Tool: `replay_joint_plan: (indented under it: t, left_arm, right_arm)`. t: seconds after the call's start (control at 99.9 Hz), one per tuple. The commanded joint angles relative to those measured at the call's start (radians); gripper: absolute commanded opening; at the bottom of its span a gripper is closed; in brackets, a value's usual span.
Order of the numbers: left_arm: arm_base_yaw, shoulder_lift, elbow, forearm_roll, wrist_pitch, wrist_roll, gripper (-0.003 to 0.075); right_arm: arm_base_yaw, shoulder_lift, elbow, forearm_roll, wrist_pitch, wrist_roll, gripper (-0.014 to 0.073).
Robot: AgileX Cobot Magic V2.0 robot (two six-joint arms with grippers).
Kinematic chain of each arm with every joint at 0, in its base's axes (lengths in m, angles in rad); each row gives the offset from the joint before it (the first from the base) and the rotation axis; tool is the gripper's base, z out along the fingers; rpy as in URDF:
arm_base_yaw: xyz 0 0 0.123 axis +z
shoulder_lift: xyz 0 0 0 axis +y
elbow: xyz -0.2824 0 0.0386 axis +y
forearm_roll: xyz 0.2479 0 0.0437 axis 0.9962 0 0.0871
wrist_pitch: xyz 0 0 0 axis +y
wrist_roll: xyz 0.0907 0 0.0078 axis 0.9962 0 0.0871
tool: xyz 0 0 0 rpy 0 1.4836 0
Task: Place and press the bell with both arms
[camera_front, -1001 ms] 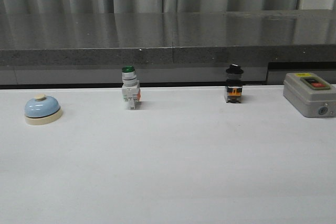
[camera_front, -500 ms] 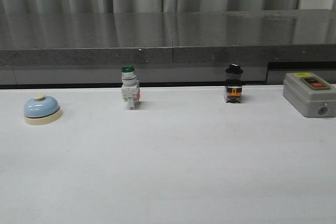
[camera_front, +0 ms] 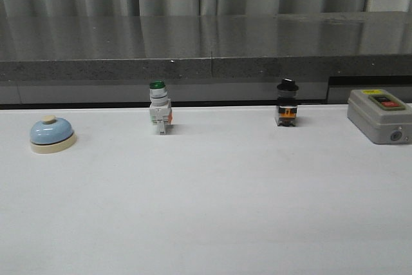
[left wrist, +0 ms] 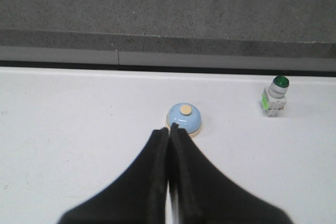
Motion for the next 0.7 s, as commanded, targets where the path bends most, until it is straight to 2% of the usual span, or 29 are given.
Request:
replay_joint_plan:
  t: [0.0,0.34,0.43,0.51,0.53,0.54,0.57,0.59,0.61,0.65,0.67,0.69]
  left_arm:
    - [0.002,0.104,-0.085,-0.012,-0.018,-0.012,-0.002]
    - [0.002,0.311,-0.117,-0.012,-0.002,-0.008,-0.002]
    - [0.002,0.331,-0.117,-0.016,-0.002,0.025,0.0029]
    - [0.002,0.337,-0.117,-0.019,-0.002,0.041,0.0161]
    - [0.002,0.337,-0.117,-0.019,-0.002,0.041,0.0227]
    - [0.002,0.337,-0.117,-0.019,-0.002,0.041,0.0227]
    - [0.002,0.337,-0.117,-0.019,-0.002,0.041,0.0347]
    - [0.002,0.337,-0.117,-0.019,-0.002,0.041,0.0369]
    - [0.002,0.337,-0.117,-0.019,-0.002,0.041,0.0459]
    - [0.002,0.337,-0.117,-0.019,-0.004,0.041,0.0568]
    - [0.002,0.337,-0.117,-0.019,-0.006,0.041,0.0648]
    - [0.002,0.337,-0.117,-0.019,-0.008,0.041,0.0665]
  right_arm:
    - [-0.008,-0.015,-0.014,0.002,-0.086,0.001,-0.006]
    - [-0.008,-0.015,-0.014,0.002,-0.086,0.001,-0.006]
    - [-0.008,-0.015,-0.014,0.002,-0.086,0.001,-0.006]
    - [-0.008,-0.015,-0.014,0.002,-0.086,0.001,-0.006]
    - [-0.008,-0.015,-0.014,0.002,-0.086,0.001,-0.006]
    - [-0.008,-0.015,-0.014,0.002,-0.086,0.001,-0.006]
    - [-0.008,-0.015,-0.014,0.002,-0.086,0.001,-0.006]
    - [-0.008,-0.015,-0.014,0.002,-0.086,0.001,-0.006]
    - [-0.008,-0.015,-0.014,0.002,-0.086,0.001,-0.006]
    - [-0.008,-0.015,-0.014,0.002,-0.086,0.001,-0.006]
    - [-0.008,-0.015,-0.014,0.002,-0.086,0.001,-0.006]
    - [-0.008,-0.015,-0.014,0.002,-0.086,0.001,-0.006]
